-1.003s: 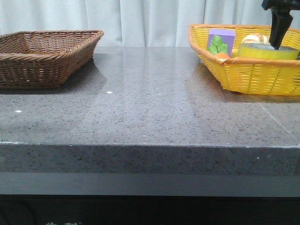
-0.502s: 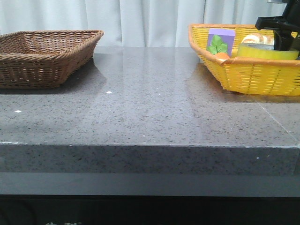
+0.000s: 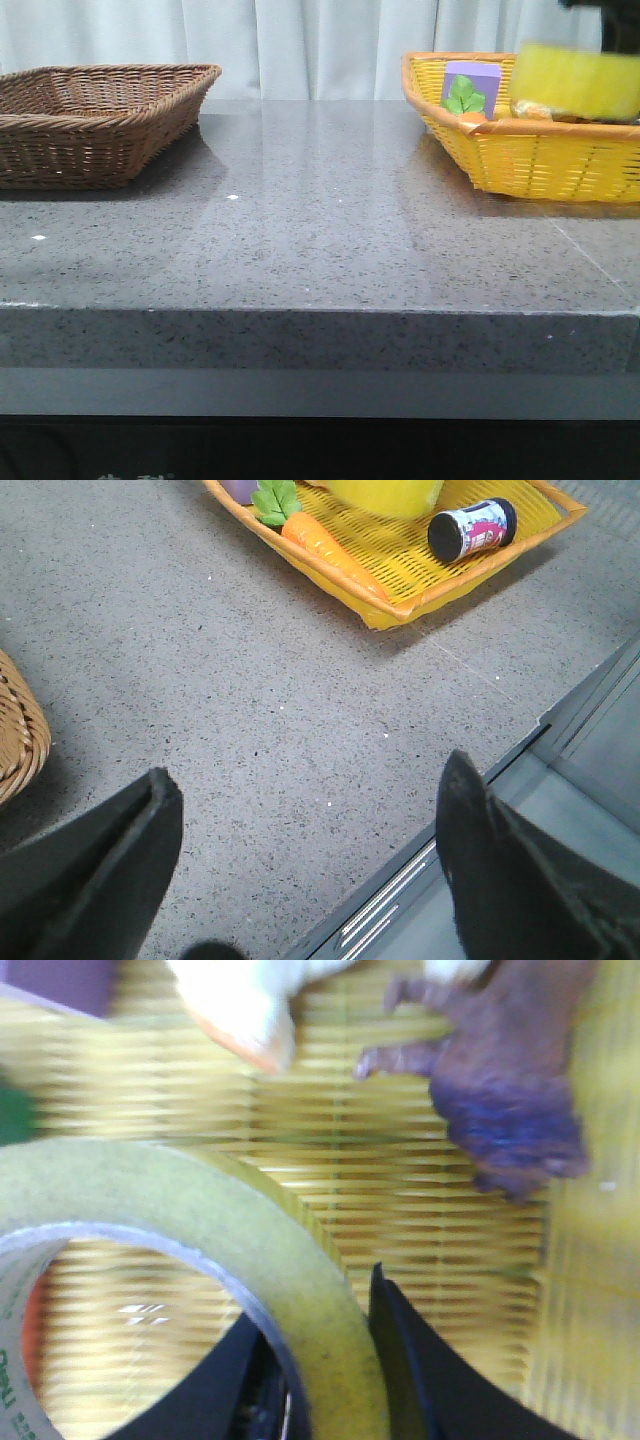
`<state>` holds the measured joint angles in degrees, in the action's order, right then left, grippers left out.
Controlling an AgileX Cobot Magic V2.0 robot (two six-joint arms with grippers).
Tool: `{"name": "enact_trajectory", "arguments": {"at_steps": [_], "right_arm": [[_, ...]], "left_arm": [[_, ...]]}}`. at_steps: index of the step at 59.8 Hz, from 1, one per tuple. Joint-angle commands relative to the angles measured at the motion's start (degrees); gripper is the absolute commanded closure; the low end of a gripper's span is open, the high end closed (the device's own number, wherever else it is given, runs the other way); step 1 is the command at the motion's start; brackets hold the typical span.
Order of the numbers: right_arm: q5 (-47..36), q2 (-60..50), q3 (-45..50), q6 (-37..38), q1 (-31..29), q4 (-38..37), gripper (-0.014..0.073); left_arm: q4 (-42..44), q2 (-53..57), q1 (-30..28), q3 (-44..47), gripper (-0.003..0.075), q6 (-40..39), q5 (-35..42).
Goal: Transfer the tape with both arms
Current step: 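Lift the tape roll out and set it on the table between baskets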
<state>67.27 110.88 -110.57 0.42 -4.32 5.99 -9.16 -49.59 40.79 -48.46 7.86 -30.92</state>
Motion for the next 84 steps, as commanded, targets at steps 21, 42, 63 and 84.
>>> {"name": "enact_trajectory", "arguments": {"at_steps": [21,42,63,84], "right_arm": [[-4.2,-15.3,-2.5,-2.7,13.5,1.3,0.0454],[-9.8,-11.6,-2.4,-5.1,29.2,1.2,0.0454],[-9.9,-2.5,-2.4,-6.9,33.0,-0.4,0.0454],[-9.9,3.2,-2.4,-6.9,33.0,-4.0,0.0419]], "left_arm": [[-0.8,0.3,0.4,-1.8,0.0195,-0.1,4.0],[-0.8,0.3,0.4,-1.8,0.0195,-0.1,4.0],[-0.8,0.3,0.4,-1.8,0.0195,-0.1,4.0],[-0.8,0.3,0.4,-1.8,0.0195,-0.1,4.0]]}}
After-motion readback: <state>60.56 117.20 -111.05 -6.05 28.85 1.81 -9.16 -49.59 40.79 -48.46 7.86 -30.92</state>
